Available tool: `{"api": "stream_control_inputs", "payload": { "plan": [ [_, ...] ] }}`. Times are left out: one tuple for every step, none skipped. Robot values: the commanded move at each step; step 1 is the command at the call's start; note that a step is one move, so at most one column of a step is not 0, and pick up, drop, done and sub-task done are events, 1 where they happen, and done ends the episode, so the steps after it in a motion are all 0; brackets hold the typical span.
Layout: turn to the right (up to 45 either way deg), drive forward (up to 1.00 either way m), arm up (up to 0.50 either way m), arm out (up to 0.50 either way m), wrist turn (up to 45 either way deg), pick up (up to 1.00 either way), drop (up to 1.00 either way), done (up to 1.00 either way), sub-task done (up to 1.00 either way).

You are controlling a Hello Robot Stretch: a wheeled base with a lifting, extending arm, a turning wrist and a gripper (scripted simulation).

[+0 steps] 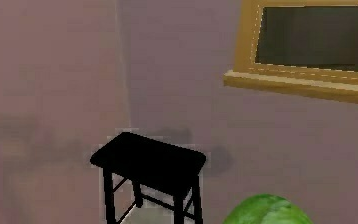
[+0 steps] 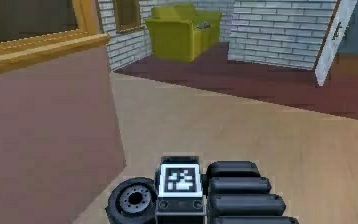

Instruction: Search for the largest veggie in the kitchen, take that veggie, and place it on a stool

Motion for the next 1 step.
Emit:
{"api": "stream_control_inputs", "payload": {
  "plan": [
    [-36.0, 0.00, 0.00, 0.00, 0.0, 0.00, 0.00, 0.00, 0.00]
  ]
}}
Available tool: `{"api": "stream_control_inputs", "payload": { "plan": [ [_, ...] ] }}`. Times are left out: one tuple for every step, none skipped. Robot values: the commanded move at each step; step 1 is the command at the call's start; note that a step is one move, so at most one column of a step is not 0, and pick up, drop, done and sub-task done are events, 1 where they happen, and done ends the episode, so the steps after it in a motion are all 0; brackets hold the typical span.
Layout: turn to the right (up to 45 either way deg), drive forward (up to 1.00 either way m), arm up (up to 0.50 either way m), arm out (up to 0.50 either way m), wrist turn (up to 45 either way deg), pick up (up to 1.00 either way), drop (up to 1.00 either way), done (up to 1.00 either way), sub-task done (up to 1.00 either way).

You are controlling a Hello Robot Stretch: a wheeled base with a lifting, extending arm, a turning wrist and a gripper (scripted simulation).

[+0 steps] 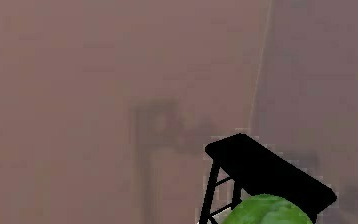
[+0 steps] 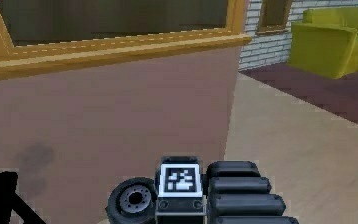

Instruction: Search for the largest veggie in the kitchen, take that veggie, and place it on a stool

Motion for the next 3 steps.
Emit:
{"api": "stream_control_inputs", "payload": {
  "plan": [
    [0.0, 0.25, 0.00, 0.00, 0.0, 0.00, 0.00, 0.00, 0.00],
    [12.0, 0.00, 0.00, 0.00, 0.0, 0.00, 0.00, 0.00, 0.00],
    [-9.0, 0.00, 0.00, 0.00, 0.0, 0.00, 0.00, 0.00, 0.00]
  ]
}}
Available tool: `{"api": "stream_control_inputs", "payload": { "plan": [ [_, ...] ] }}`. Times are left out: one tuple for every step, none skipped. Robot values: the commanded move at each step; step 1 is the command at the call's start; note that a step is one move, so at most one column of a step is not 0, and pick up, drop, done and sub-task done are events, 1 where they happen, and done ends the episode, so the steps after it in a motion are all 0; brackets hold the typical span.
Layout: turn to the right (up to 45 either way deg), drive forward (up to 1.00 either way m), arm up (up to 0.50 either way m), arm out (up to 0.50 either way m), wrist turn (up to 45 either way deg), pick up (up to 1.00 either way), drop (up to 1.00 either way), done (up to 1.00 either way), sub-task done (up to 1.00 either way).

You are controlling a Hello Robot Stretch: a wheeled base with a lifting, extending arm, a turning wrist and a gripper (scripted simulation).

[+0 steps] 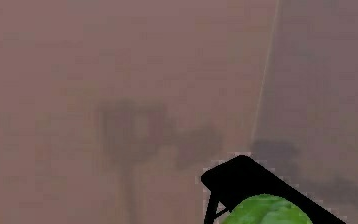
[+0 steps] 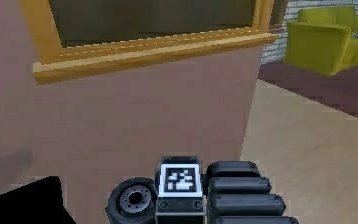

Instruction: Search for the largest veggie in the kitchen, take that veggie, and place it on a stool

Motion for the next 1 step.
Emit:
{"api": "stream_control_inputs", "payload": {
  "plan": [
    [3.0, 0.00, 0.00, 0.00, 0.0, 0.00, 0.00, 0.00, 0.00]
  ]
}}
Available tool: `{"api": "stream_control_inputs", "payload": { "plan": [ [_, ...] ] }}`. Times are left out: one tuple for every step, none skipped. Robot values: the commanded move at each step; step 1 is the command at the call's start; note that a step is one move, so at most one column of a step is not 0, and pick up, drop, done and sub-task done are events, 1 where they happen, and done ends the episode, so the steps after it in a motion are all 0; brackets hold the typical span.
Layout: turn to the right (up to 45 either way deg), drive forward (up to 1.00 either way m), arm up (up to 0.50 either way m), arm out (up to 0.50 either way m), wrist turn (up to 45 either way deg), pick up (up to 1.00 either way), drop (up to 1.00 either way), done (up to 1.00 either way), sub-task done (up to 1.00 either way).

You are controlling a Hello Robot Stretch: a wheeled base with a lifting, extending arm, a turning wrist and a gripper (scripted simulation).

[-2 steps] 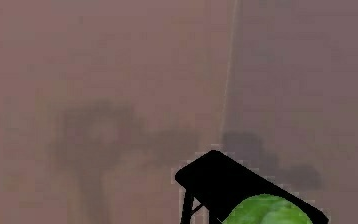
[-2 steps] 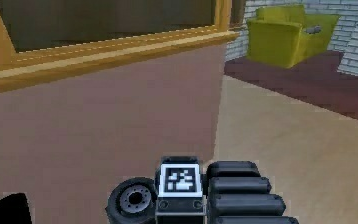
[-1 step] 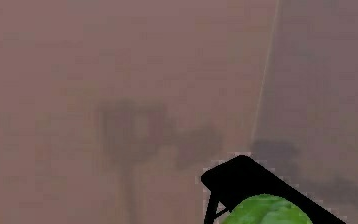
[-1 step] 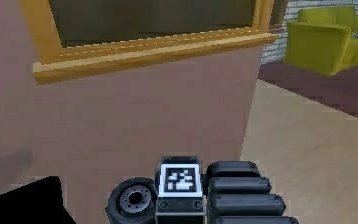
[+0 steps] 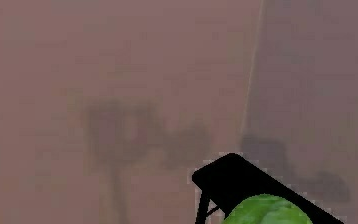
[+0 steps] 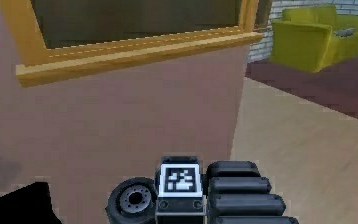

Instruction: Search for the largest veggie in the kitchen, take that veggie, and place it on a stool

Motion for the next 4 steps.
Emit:
{"api": "stream_control_inputs", "payload": {
  "plan": [
    [42.0, 0.00, 0.00, 0.00, 0.0, 0.00, 0.00, 0.00, 0.00],
    [0.0, 0.25, 0.00, 0.00, 0.0, 0.00, 0.00, 0.00, 0.00],
    [-45.0, 0.00, 0.00, 0.00, 0.0, 0.00, 0.00, 0.00, 0.00],
    [-39.0, 0.00, 0.00, 0.00, 0.0, 0.00, 0.00, 0.00, 0.00]
  ]
}}
